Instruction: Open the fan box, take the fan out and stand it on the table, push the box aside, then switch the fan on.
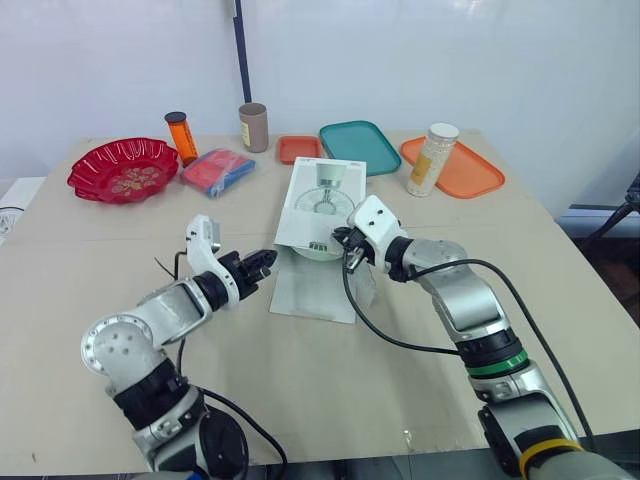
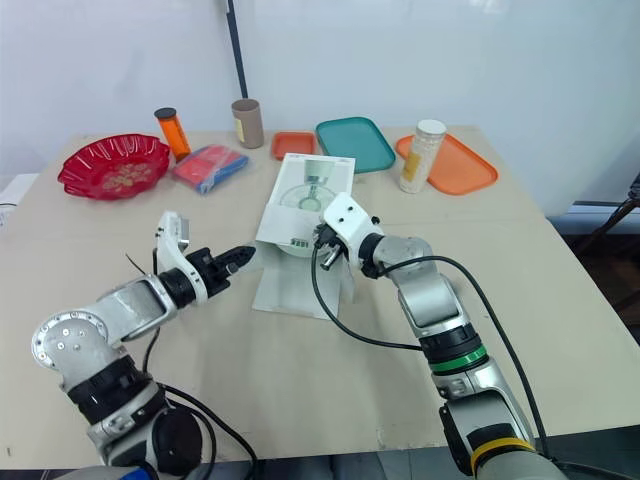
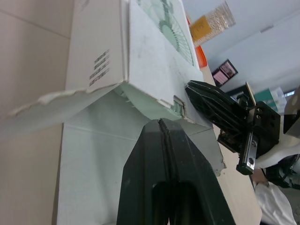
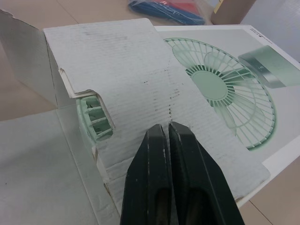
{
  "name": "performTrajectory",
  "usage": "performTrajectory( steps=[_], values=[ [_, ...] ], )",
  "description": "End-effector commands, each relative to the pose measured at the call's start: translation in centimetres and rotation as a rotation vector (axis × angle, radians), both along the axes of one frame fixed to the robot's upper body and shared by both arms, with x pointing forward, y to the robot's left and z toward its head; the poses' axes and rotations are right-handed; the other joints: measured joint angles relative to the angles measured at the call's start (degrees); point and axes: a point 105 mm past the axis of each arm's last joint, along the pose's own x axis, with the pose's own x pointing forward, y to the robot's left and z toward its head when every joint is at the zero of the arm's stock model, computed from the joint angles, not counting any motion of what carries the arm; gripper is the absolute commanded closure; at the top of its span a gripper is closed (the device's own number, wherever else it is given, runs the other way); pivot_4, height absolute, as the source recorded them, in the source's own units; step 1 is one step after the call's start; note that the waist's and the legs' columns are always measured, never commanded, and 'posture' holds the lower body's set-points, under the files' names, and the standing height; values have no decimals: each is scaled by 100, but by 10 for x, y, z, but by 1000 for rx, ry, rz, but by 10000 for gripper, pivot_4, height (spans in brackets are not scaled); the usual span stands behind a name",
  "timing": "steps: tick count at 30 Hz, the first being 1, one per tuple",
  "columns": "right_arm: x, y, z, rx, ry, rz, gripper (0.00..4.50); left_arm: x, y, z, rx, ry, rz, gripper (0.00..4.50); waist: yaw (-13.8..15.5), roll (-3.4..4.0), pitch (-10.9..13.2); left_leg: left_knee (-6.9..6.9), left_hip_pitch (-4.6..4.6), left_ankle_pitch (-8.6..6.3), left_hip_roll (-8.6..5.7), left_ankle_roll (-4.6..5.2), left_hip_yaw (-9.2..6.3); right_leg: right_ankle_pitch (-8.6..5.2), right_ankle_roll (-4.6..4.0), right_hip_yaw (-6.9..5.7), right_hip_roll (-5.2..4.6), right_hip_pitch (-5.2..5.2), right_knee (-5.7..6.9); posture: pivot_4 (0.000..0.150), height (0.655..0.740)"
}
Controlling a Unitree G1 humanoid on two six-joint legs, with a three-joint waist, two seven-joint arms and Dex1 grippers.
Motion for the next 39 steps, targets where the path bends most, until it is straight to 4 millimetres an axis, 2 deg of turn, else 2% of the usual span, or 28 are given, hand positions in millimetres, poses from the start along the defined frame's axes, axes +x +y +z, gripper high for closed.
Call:
performTrajectory(
  steps=[1,4,8,11,16,17,18,20,21,26,27,29,30,33,39],
  values=[
    [-2,2,-23,-26,77,-6,43420,-8,13,17,185,-74,-198,45000,-4,0,0,-1,0,0,0,0,0,0,0,0,1,-1,0,1500,7400],
    [-2,4,-22,-22,74,-3,43420,-25,9,11,210,-63,-329,45000,-14,-3,1,-2,0,-1,-1,-2,0,0,0,2,-1,-1,-2,1500,7400],
    [-2,6,-23,-20,72,-3,43420,-33,6,14,224,-53,-431,45000,-17,0,-2,-6,3,-1,-1,-5,0,1,-1,7,0,-3,-1,1500,7400],
    [-3,8,-23,-14,70,-2,43420,-34,9,2,282,-4,-420,45000,-19,0,-1,-6,2,-1,2,-6,-2,1,-2,8,2,-7,2,1500,7400],
    [-5,8,-24,-7,70,-6,43420,-35,0,5,284,-35,-422,45000,-23,0,-2,-8,5,-1,1,-5,0,1,-3,10,2,-6,2,1500,7400],
    [-5,8,-24,-7,69,-7,44538,-38,-3,3,279,-38,-425,42345,-22,0,-2,-8,5,-1,1,-5,-1,1,-4,11,2,-7,2,1500,7400],
    [-5,8,-24,-8,68,-8,44538,-40,-6,-1,279,-38,-421,42345,-18,0,-2,-9,5,-1,1,-5,-1,1,-4,11,2,-7,2,1500,7400],
    [-6,7,-25,-8,67,-11,45000,-42,-8,-8,277,-27,-395,35165,-19,-1,-1,-9,4,-1,1,-5,0,1,-3,11,1,-7,1,1500,7400],
    [-6,7,-25,-8,67,-12,45000,-42,-8,-11,277,-20,-380,33694,-22,-1,-2,-9,3,-1,1,-5,0,1,-3,11,1,-7,1,1500,7400],
    [-7,5,-25,-9,67,-17,45000,-42,-12,-18,184,-10,-301,17012,-19,4,-4,-15,8,-1,2,-5,7,0,-4,20,1,-9,1,1500,7400],
    [-7,5,-25,-10,68,-17,45000,-39,-11,-18,188,-17,-279,9657,-17,3,-5,-14,9,-1,2,-5,7,1,-4,21,1,-7,1,1500,7400],
    [-8,4,-25,-11,69,-18,45000,-31,-7,-16,178,-29,-209,7855,-18,3,-4,-14,8,-1,2,-5,7,1,-4,21,1,-7,0,1500,7400],
    [-8,4,-25,-12,69,-19,45000,-29,-7,-15,162,-32,-184,3272,-18,3,-4,-14,8,-2,2,-4,8,1,-4,22,1,-9,0,1500,7400],
    [-8,4,-25,-12,69,-19,45000,-25,-11,-15,115,-37,-139,341,-8,3,-5,-14,8,-2,1,-4,9,1,-4,21,1,-7,0,1500,7400],
    [-9,4,-25,-12,72,-22,45000,-20,-21,-19,6,-9,-57,341,6,3,-6,-14,7,-2,1,-4,11,0,-4,22,1,-7,-2,1500,7400]
  ],
)
